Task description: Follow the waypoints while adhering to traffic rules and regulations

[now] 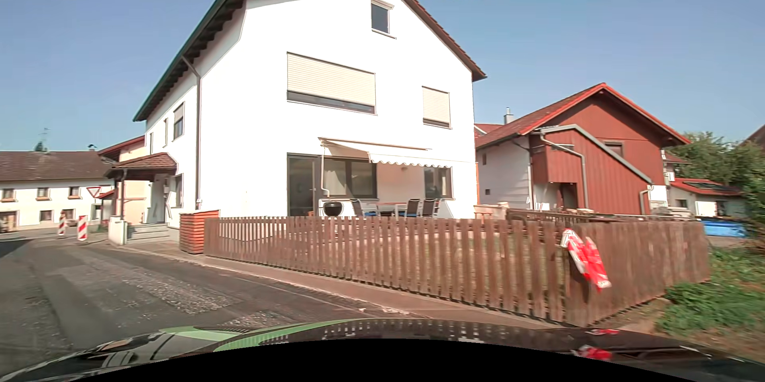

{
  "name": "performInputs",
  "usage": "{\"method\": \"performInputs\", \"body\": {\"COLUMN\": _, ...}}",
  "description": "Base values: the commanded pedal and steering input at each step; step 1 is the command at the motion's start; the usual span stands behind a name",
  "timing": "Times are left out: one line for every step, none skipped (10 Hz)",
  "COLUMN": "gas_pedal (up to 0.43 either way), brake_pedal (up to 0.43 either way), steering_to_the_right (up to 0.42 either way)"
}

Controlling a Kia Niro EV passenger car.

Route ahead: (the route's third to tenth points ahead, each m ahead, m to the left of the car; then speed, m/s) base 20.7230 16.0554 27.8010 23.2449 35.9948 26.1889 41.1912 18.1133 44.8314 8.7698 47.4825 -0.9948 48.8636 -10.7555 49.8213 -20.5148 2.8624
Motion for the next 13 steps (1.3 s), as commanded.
{"method": "performInputs", "body": {"gas_pedal": 0.28, "brake_pedal": 0.0, "steering_to_the_right": -0.806}}
{"method": "performInputs", "body": {"gas_pedal": 0.28, "brake_pedal": 0.0, "steering_to_the_right": -0.752}}
{"method": "performInputs", "body": {"gas_pedal": 0.268, "brake_pedal": 0.0, "steering_to_the_right": -0.724}}
{"method": "performInputs", "body": {"gas_pedal": 0.268, "brake_pedal": 0.0, "steering_to_the_right": -0.695}}
{"method": "performInputs", "body": {"gas_pedal": 0.268, "brake_pedal": 0.0, "steering_to_the_right": -0.678}}
{"method": "performInputs", "body": {"gas_pedal": 0.26, "brake_pedal": 0.0, "steering_to_the_right": -0.667}}
{"method": "performInputs", "body": {"gas_pedal": 0.248, "brake_pedal": 0.0, "steering_to_the_right": -0.652}}
{"method": "performInputs", "body": {"gas_pedal": 0.24, "brake_pedal": 0.0, "steering_to_the_right": -0.631}}
{"method": "performInputs", "body": {"gas_pedal": 0.24, "brake_pedal": 0.0, "steering_to_the_right": -0.603}}
{"method": "performInputs", "body": {"gas_pedal": 0.228, "brake_pedal": 0.0, "steering_to_the_right": -0.572}}
{"method": "performInputs", "body": {"gas_pedal": 0.22, "brake_pedal": 0.0, "steering_to_the_right": -0.517}}
{"method": "performInputs", "body": {"gas_pedal": 0.209, "brake_pedal": 0.0, "steering_to_the_right": -0.447}}
{"method": "performInputs", "body": {"gas_pedal": 0.189, "brake_pedal": 0.0, "steering_to_the_right": -0.387}}
